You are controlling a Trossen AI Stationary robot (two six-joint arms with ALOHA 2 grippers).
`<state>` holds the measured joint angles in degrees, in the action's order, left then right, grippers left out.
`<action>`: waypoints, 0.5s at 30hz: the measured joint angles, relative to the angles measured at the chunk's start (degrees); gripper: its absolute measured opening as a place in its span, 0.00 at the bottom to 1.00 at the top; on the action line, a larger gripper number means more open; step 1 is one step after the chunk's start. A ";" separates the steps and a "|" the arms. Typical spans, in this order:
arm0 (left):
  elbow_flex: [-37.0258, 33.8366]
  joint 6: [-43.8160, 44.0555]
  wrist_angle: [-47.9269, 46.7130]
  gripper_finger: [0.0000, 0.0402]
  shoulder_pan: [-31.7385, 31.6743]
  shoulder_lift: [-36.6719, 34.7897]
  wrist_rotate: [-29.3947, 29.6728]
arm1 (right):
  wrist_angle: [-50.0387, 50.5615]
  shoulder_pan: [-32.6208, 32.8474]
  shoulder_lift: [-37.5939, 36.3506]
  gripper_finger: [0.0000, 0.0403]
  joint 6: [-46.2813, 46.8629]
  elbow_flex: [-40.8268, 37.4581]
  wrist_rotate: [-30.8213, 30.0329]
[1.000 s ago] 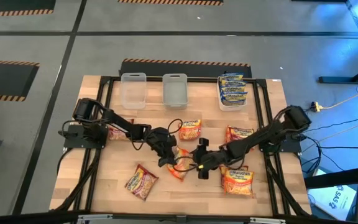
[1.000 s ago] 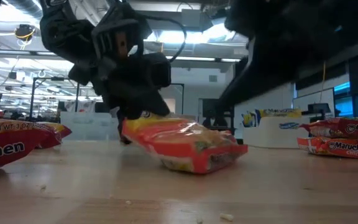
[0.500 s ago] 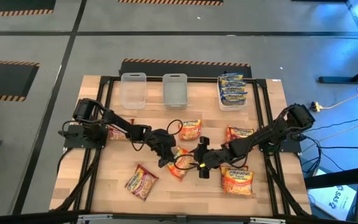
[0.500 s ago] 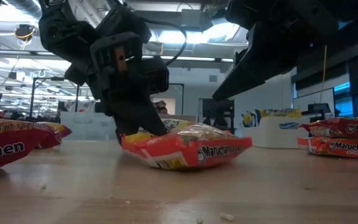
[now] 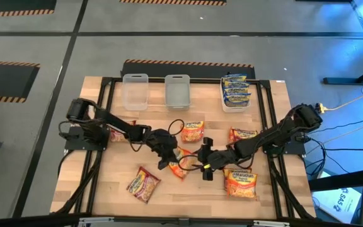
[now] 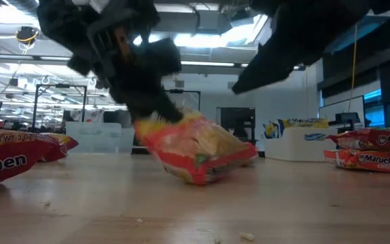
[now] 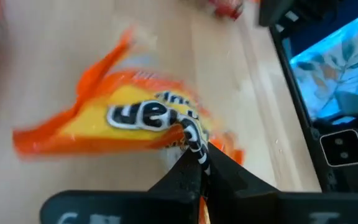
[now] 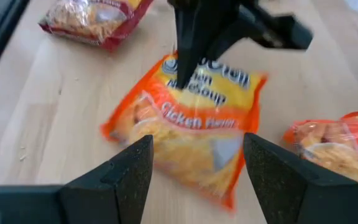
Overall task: Sort Maruchan noodles
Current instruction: Put the orange noodle pack into the gray bin
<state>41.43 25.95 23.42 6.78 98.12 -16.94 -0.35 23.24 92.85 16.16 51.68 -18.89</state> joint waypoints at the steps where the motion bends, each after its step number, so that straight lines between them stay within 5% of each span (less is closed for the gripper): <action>1: 0.04 -2.08 -1.46 0.00 0.20 -1.64 1.30 | 0.41 0.00 -0.79 0.59 0.10 0.00 -0.05; 7: 0.03 -16.49 -11.22 0.00 3.51 -10.98 8.12 | -0.04 -0.26 -2.59 0.59 -0.14 0.07 -2.21; 15: 0.04 -27.70 -12.30 0.00 8.32 -13.06 13.03 | -2.76 -3.72 -1.75 0.61 0.44 0.00 0.60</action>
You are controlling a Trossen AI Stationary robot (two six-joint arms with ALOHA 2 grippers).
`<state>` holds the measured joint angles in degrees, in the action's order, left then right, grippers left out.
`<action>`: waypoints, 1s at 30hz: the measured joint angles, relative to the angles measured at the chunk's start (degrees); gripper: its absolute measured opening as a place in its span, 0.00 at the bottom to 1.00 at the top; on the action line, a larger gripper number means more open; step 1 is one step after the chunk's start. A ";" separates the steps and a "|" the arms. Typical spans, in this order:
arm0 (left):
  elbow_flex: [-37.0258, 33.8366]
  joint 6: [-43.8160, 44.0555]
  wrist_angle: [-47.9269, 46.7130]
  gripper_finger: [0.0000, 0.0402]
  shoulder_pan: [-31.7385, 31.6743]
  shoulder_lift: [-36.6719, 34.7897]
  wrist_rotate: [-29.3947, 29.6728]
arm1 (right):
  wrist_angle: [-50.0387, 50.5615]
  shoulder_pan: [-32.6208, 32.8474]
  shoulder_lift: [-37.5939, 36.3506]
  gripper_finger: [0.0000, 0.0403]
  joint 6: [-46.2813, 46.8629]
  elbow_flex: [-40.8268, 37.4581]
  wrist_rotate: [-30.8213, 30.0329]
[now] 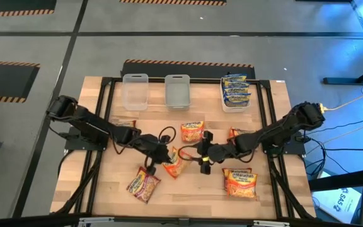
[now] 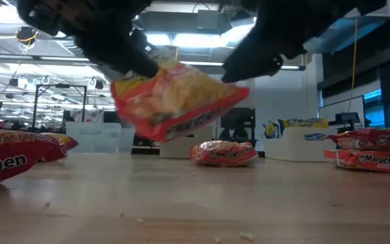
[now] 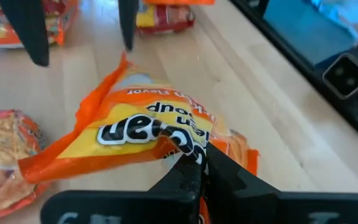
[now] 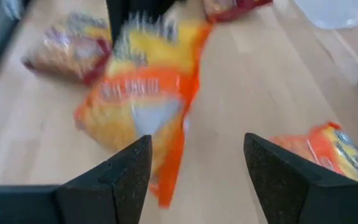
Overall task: Sort Maruchan noodles
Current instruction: Put the orange noodle pack into the gray bin
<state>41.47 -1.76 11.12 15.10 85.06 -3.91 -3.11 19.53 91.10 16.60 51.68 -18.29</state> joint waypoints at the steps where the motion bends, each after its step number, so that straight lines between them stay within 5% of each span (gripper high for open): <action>1: 0.00 -0.30 -0.30 0.00 0.30 0.00 0.80 | -0.98 -0.57 -0.02 0.62 0.16 0.00 1.89; 11: 0.00 -2.98 -1.20 0.00 2.23 0.02 5.29 | -9.88 -5.62 5.82 0.85 2.66 0.04 13.48; 19: 0.00 -4.88 -1.09 0.00 2.61 0.02 6.56 | -20.72 -6.42 12.33 0.88 4.28 0.04 22.29; 24: 0.00 -5.46 -1.06 0.00 2.53 0.02 9.13 | -24.26 -6.47 14.67 0.84 4.63 0.02 23.42; 30: 0.00 -5.44 -1.03 0.00 2.55 0.02 9.30 | -24.08 -6.47 15.02 0.61 4.19 0.02 22.93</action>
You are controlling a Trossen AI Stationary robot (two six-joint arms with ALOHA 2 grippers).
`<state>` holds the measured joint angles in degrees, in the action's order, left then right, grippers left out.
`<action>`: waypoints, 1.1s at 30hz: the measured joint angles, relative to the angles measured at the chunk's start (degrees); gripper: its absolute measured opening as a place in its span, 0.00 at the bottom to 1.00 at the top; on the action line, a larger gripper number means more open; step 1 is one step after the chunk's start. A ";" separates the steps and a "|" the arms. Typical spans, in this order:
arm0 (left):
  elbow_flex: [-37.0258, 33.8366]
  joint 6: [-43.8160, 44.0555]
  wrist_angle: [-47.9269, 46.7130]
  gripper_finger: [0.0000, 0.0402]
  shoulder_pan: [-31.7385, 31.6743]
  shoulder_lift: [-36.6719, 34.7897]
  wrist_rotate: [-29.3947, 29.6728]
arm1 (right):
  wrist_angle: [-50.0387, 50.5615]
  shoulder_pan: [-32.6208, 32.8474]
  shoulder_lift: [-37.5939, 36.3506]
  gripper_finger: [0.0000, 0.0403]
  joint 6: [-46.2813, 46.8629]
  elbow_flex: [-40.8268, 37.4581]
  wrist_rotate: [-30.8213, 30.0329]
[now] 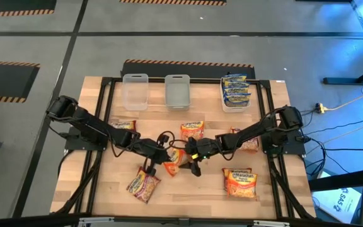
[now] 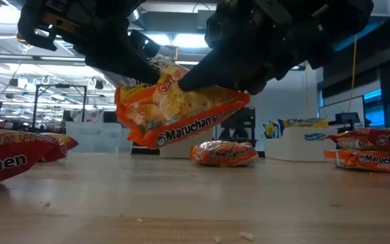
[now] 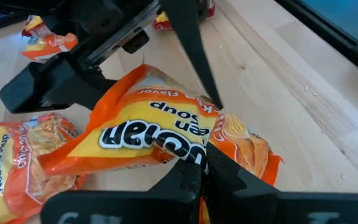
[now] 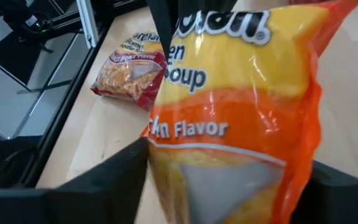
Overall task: Sort Maruchan noodles
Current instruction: Put the orange noodle pack into the gray bin
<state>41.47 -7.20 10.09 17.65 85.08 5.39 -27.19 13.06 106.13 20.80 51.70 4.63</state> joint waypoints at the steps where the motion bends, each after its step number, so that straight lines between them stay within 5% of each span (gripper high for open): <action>1: 0.00 0.24 0.02 0.00 -0.02 0.00 0.04 | 0.02 0.02 0.00 0.57 -0.03 0.00 -0.01; 12: -0.07 14.03 -1.27 0.07 -1.27 -1.05 0.51 | 0.39 0.02 0.00 0.13 -2.46 0.00 -0.08; 23: -0.02 19.15 -9.87 0.22 -2.73 -11.09 0.92 | 3.95 0.83 -0.02 0.12 -6.87 -0.04 -6.45; 33: -4.04 23.90 -12.20 0.22 -2.64 -15.87 5.14 | -0.22 7.62 -2.11 0.12 -16.66 -4.31 -30.07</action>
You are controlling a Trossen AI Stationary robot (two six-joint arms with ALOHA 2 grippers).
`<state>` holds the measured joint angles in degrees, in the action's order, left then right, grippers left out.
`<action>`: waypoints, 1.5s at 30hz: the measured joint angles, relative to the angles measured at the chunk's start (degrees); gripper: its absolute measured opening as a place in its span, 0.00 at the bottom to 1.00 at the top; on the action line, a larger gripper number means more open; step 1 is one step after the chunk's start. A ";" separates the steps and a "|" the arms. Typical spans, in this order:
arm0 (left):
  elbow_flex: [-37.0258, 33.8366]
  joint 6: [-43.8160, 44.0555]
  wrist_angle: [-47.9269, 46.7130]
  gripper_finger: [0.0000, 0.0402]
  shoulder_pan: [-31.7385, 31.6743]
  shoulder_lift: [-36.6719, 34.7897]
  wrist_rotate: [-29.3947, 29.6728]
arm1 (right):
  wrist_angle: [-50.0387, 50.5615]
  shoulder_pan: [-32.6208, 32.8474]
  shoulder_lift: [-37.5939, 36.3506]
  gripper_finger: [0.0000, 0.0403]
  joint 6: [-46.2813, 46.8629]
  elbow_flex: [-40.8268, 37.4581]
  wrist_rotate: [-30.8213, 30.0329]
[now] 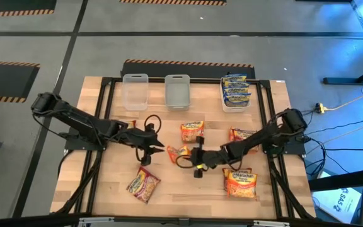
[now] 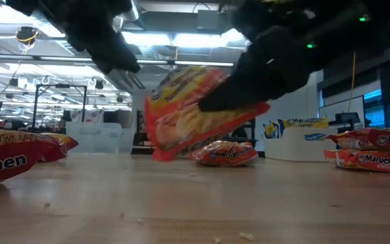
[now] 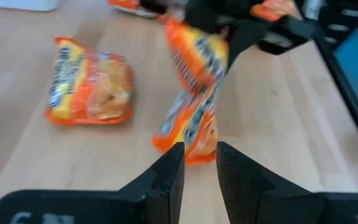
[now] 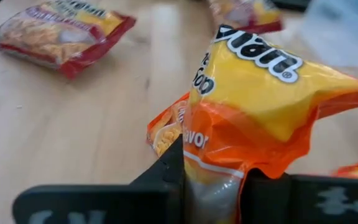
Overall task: Sort Maruchan noodles
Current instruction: Put the orange noodle pack into the gray bin
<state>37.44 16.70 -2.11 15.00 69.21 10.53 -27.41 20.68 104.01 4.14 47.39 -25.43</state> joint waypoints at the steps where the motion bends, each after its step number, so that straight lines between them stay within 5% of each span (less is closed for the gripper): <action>1: -0.25 1.12 0.04 0.22 0.00 0.00 1.18 | -0.60 0.59 -1.07 0.11 -0.37 -1.32 -1.70; 4: -0.38 3.67 0.85 0.22 0.00 0.94 5.19 | -3.15 2.48 -4.93 0.10 -2.20 -5.06 -6.40; 9: -0.40 3.77 5.38 0.29 -1.88 1.66 3.84 | -4.14 4.84 -10.85 0.12 -4.79 -8.70 -12.81; 22: -0.44 7.04 18.55 0.65 -3.69 4.86 3.52 | -11.06 5.19 -13.87 0.12 -14.64 -9.63 -13.66; 37: -0.38 5.24 38.57 0.66 -2.78 14.57 -2.59 | -21.25 2.81 -13.86 0.12 -19.60 -9.56 -6.96; 45: -0.32 3.90 42.68 0.65 -3.01 14.85 -0.55 | -23.54 0.68 -13.14 0.12 -19.31 -7.67 -1.73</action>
<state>37.12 20.59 40.57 12.00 84.06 9.98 -50.95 21.36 90.87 -15.17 39.72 -27.16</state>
